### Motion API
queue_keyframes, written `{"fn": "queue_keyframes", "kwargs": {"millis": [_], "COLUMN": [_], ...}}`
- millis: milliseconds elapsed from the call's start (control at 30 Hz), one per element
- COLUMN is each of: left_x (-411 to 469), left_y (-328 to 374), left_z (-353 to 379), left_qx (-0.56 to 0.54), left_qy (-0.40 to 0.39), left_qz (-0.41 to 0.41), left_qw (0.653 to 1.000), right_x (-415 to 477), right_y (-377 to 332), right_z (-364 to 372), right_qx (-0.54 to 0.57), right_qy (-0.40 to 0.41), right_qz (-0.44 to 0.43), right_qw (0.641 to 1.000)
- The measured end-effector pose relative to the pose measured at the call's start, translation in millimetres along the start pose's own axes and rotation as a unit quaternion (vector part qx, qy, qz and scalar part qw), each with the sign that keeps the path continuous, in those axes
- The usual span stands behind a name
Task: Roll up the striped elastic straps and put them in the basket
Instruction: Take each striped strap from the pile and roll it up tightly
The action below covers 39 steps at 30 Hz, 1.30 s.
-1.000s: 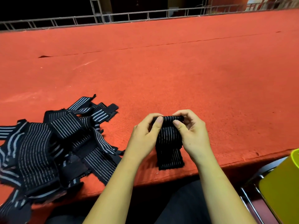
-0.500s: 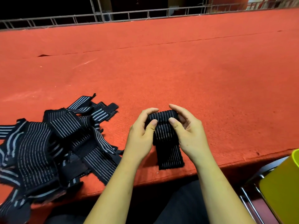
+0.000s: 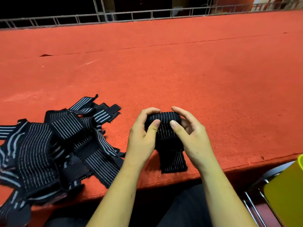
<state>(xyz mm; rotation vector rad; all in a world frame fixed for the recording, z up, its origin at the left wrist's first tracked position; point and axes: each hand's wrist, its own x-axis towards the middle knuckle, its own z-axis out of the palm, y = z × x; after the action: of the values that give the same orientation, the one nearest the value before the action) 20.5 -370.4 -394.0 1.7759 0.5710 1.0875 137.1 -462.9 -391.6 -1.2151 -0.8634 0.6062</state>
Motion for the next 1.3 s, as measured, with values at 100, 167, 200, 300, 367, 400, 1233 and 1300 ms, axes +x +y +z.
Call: {"fn": "queue_keyframes", "kwargs": {"millis": [100,167,200,300,367,400,1233,1300], "left_x": [-0.1,-0.8,-1.2,-1.1,-0.2,0.2,-4.4,-4.0], "left_y": [-0.5,-1.8,-1.7,-2.3,-2.3,-2.2,-5.3,-1.3], "left_z": [-0.2,0.6,1.5,5.3,7.5,8.3,7.8,11.0], "left_qx": [0.005,-0.005,-0.011,-0.002,0.019,0.027,0.017,-0.003], "left_qy": [-0.009,-0.018,-0.023,-0.013,0.007,0.017,-0.040,-0.043], "left_qz": [0.008,-0.012,-0.027,-0.074,-0.096,-0.108,-0.042,-0.078], "left_qw": [1.000,1.000,0.999,0.997,0.995,0.994,0.998,0.996], "right_x": [-0.5,-0.2,-0.3,-0.7,-0.6,-0.3,-0.1,1.8], "right_y": [-0.8,0.0,0.3,3.2,5.9,7.2,-2.2,-4.6], "right_z": [0.6,0.2,0.5,1.6,1.5,1.7,-1.2,-2.4], "right_qx": [-0.010,-0.010,0.002,-0.014,-0.053,-0.062,-0.059,-0.082], "right_qy": [0.014,0.032,0.038,0.060,0.069,0.068,0.059,0.066], "right_qz": [-0.016,-0.026,-0.023,-0.031,-0.048,-0.052,-0.022,-0.042], "right_qw": [1.000,0.999,0.999,0.998,0.995,0.994,0.996,0.994]}}
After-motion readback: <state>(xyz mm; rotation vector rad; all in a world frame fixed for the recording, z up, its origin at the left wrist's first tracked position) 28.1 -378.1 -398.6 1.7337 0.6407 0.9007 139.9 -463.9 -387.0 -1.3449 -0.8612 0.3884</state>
